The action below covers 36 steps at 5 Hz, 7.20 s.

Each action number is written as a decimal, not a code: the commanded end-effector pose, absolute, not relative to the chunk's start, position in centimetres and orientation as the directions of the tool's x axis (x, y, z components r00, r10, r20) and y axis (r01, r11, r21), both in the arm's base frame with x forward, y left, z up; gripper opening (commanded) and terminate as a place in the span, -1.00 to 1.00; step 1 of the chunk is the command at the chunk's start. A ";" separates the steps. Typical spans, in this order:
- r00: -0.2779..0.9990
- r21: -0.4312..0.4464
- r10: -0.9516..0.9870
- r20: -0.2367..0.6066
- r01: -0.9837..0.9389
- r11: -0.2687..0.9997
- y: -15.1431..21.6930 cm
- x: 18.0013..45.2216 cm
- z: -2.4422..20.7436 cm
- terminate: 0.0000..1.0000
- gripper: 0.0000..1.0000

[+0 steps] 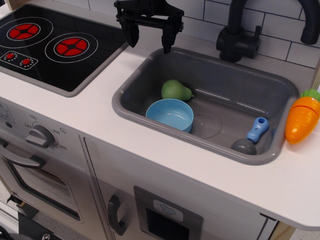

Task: Put spoon in bowl sink

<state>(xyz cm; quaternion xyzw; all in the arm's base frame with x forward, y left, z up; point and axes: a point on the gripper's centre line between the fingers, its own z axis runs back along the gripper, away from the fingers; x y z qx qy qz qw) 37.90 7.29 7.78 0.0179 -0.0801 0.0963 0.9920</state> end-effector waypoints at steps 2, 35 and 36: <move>0.978 0.001 0.129 0.166 -0.131 0.991 4.8 37.7 7.7 -1.00 1.00; 0.939 -0.095 -0.008 0.343 0.043 0.995 2.8 37.1 9.0 -1.00 1.00; 0.939 -0.095 -0.008 0.343 0.043 0.995 2.8 37.1 9.0 -1.00 1.00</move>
